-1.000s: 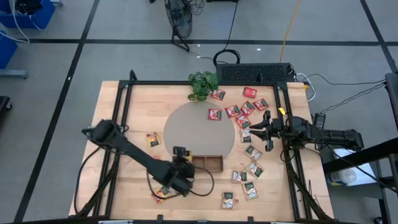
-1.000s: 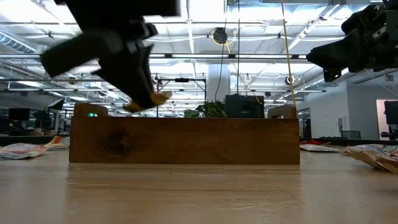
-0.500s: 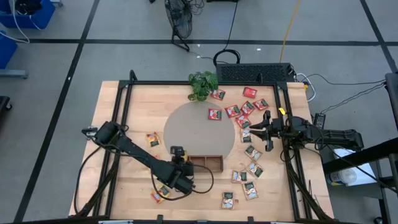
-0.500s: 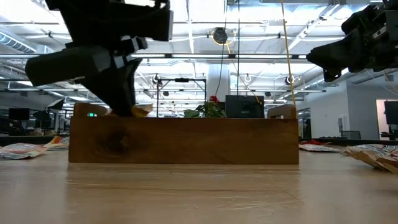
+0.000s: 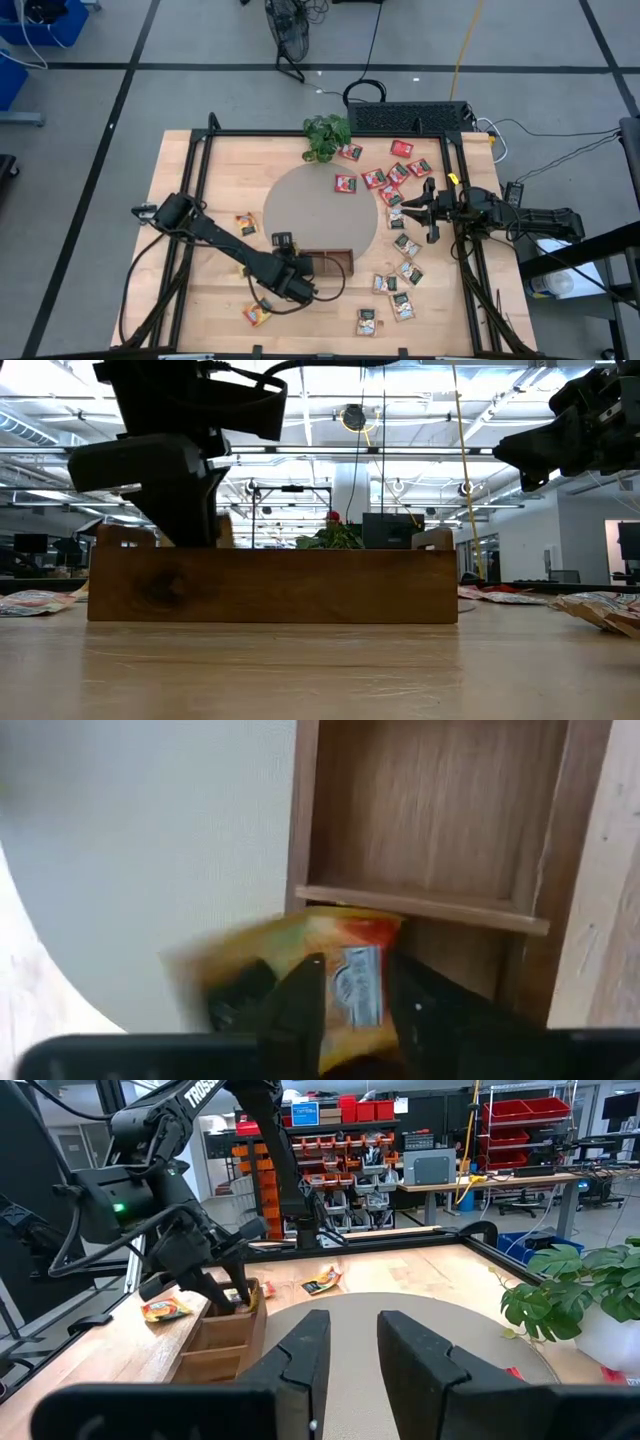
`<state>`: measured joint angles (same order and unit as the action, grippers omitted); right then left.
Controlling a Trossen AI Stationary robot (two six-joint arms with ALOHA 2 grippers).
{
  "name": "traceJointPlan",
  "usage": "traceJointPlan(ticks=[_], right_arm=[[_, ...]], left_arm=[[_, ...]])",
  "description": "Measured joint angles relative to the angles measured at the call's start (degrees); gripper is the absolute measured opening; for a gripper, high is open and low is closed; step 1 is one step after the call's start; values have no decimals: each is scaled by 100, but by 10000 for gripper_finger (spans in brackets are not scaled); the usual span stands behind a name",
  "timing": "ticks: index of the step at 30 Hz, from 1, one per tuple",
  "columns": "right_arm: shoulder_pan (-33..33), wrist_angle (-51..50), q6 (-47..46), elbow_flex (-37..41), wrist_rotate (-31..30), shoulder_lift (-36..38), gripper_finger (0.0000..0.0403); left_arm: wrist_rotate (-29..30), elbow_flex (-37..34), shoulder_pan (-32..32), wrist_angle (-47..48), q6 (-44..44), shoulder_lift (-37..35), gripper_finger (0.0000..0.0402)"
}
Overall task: Pick & Place Tea
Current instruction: Put the orange tea bag into the left slot of the wooden organizer
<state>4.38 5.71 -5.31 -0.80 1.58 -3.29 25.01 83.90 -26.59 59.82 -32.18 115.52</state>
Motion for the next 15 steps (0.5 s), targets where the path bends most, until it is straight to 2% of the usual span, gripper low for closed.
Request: traceJointPlan(ticks=[8, 15], right_arm=[[1, -2, 0, -2, 0, 0, 75], [2, -2, -1, 0, 0, 0, 75]], left_arm=[[-300, 48, 13, 142, 101, -25, 182], [-47, 904, 26, 800, 131, -52, 199]])
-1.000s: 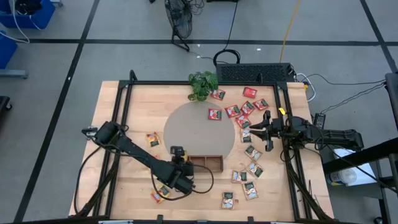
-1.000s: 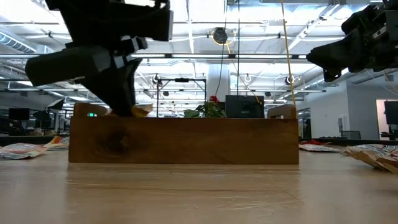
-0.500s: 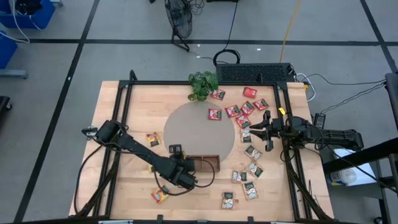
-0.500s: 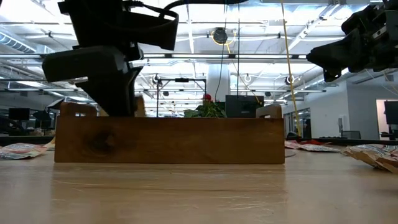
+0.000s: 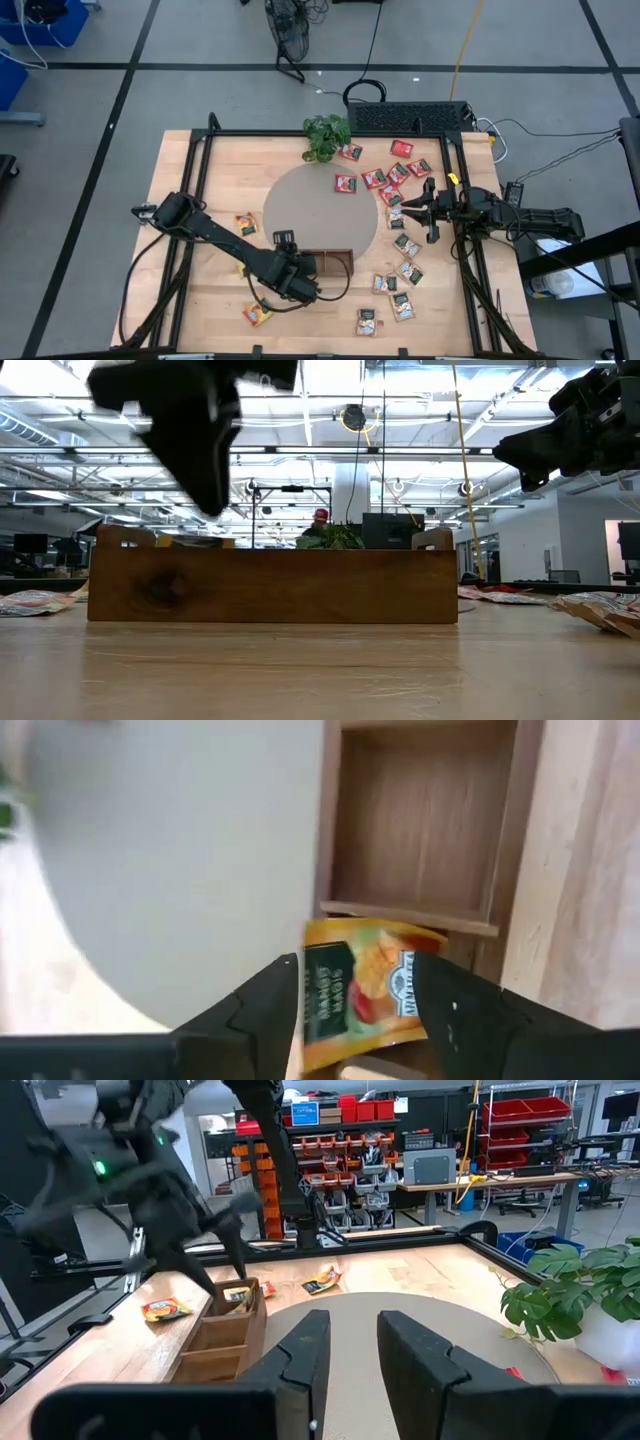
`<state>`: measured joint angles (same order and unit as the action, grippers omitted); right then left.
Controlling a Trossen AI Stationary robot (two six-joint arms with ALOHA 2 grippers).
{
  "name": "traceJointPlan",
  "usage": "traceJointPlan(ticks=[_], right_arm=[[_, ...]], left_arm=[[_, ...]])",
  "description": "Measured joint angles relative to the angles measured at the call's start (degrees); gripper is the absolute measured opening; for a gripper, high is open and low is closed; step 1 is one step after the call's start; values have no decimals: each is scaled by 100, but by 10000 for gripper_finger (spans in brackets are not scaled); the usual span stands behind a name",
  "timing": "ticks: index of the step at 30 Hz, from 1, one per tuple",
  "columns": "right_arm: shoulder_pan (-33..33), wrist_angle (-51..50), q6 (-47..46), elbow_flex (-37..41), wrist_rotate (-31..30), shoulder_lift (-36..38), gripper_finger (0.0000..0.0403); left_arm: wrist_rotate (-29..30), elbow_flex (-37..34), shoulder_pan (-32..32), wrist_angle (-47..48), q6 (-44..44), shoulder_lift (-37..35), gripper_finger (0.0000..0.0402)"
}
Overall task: Pick & Place Tea
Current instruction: Put the orange tea bag into the left slot of the wooden organizer
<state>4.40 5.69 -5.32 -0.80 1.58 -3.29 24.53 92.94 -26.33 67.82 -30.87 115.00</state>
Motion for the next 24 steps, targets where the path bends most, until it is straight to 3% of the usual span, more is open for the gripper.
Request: traceJointPlan(ticks=[8, 18, 24], right_arm=[[-2, 0, 2, 0, 0, 0, 75], [-1, 0, 0, -2, 0, 0, 75], [0, 0, 0, -2, 0, 0, 75]], left_arm=[[62, 272, 43, 651, 416, -9, 182], [-526, 259, 561, 826, 189, 0, 147], [-955, -113, 799, 724, 715, 2, 136]])
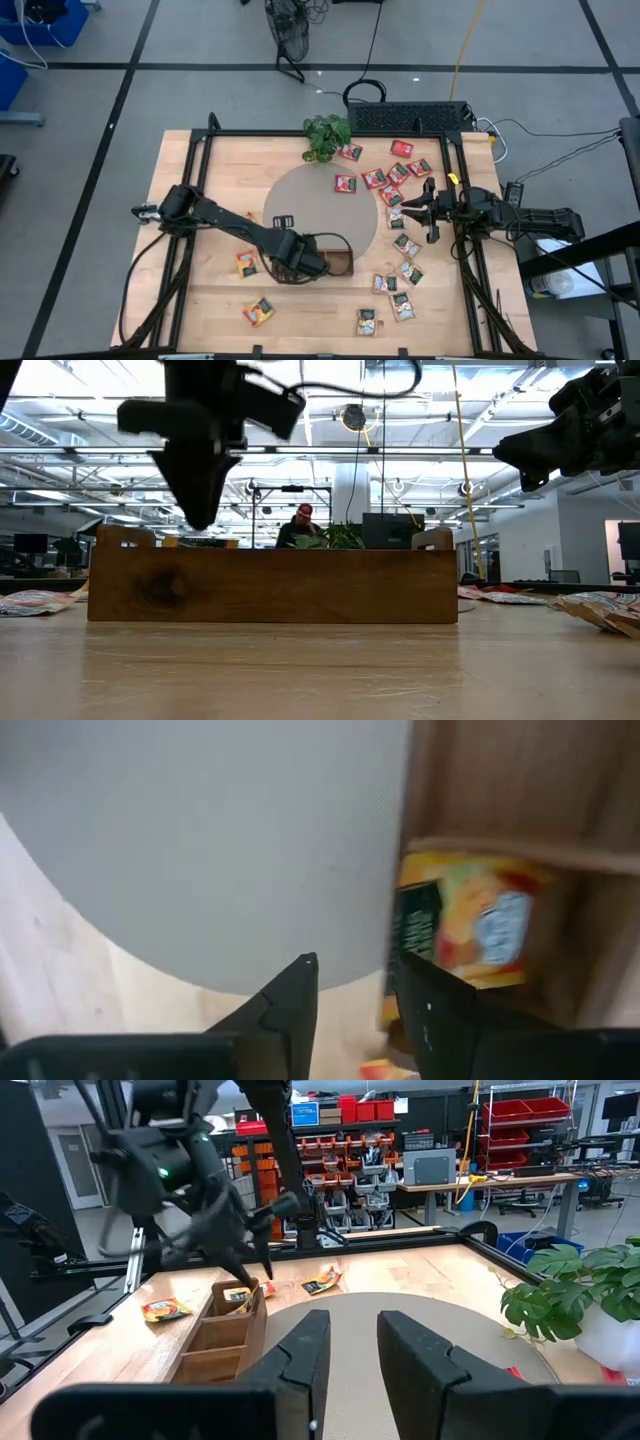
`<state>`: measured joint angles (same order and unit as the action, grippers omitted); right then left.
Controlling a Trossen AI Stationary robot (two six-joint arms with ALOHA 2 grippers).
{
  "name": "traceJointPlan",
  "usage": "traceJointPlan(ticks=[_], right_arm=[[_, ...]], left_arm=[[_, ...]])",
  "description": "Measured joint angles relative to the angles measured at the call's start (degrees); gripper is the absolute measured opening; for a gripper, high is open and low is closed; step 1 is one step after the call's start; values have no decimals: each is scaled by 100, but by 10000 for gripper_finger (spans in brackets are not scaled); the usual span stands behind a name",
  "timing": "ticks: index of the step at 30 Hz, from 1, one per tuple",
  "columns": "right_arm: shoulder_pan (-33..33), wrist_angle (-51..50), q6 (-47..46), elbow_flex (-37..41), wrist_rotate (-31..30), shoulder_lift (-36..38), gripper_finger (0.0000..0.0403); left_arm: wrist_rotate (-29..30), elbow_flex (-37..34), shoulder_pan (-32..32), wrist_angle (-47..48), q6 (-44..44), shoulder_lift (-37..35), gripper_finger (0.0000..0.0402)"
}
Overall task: Pick & Place Tea
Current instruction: Put the orange tea bag into the left slot of the wooden organizer
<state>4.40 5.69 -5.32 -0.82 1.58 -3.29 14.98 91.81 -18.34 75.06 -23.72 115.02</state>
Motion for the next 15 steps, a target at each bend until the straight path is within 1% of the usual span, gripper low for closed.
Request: traceJointPlan(ticks=[2, 7, 12, 15], right_arm=[[-1, 0, 1, 0, 0, 0, 75], [-2, 1, 1, 1, 0, 1, 75], [-2, 0, 2, 0, 0, 0, 75], [-2, 0, 0, 2, 0, 0, 75]], left_arm=[[-20, -112, 45, -83, 258, 0, 137], [-379, -142, 75, -324, 711, 2, 140], [-751, -142, 75, -404, 937, 2, 130], [-770, -142, 81, -457, 997, 2, 123]])
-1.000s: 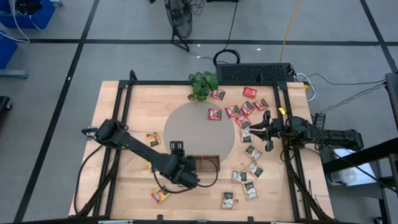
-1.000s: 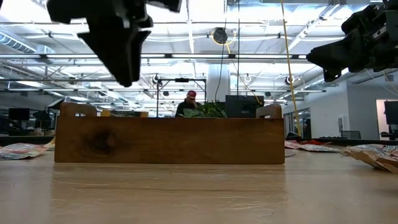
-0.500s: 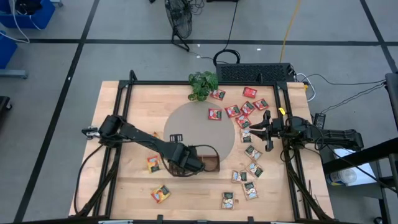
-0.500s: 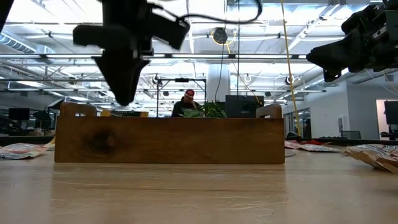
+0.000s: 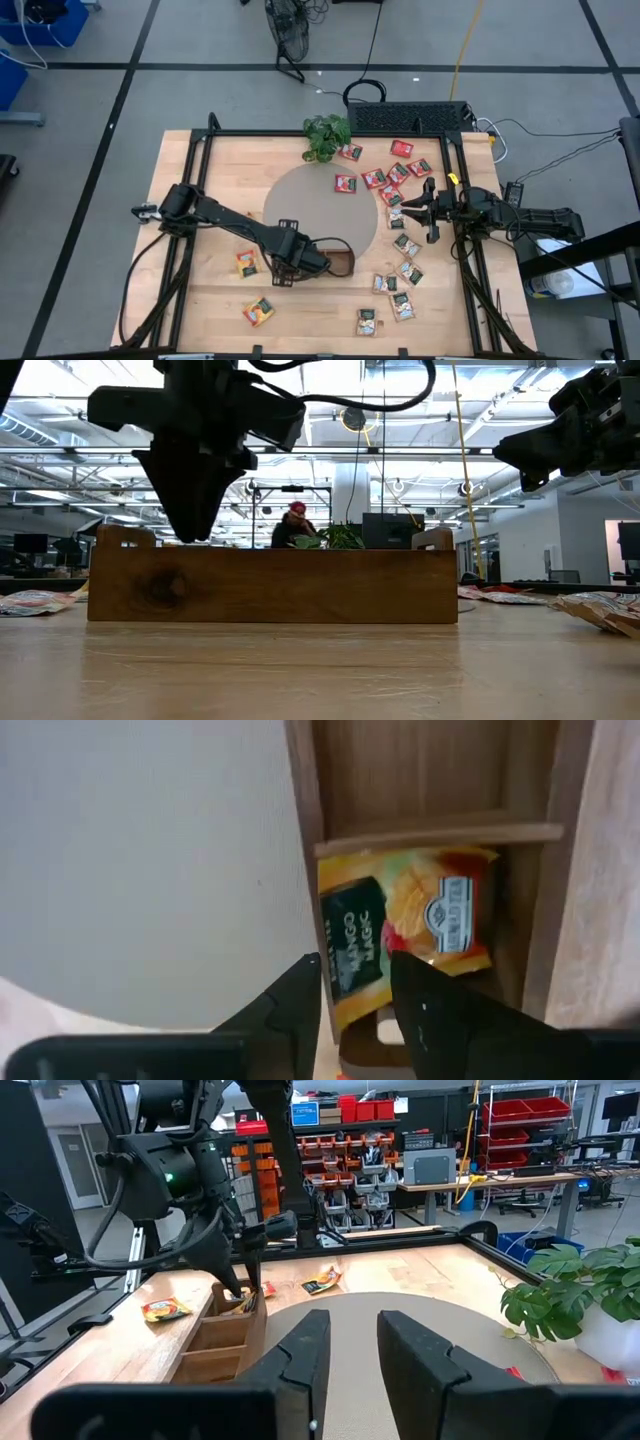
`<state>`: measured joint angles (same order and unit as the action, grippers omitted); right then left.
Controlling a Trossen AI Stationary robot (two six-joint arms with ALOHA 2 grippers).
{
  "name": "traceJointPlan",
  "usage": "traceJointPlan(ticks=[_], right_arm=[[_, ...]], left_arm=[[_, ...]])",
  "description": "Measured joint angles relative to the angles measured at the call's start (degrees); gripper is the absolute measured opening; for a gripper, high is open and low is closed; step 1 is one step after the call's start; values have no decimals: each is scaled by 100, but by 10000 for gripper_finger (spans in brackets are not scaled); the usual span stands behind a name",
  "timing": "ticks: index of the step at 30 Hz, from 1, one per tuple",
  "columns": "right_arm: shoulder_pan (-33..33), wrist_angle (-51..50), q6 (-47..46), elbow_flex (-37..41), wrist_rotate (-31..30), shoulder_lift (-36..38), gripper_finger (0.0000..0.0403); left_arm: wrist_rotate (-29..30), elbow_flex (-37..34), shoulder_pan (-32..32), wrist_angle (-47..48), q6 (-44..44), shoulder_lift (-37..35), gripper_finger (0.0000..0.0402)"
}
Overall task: Pick & Place Tea
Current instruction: Put the orange tea bag into the left slot of the wooden organizer
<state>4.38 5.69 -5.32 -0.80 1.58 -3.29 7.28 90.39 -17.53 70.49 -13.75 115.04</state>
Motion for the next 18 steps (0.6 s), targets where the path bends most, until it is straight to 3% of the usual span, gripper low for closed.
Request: traceJointPlan(ticks=[9, 18], right_arm=[[2, 2, 2, -2, 0, 0, 75], [2, 0, 2, -2, 0, 0, 75]], left_arm=[[-19, -186, 182, -253, -116, 2, 117], [-530, -511, 282, -509, -34, 2, 102]])
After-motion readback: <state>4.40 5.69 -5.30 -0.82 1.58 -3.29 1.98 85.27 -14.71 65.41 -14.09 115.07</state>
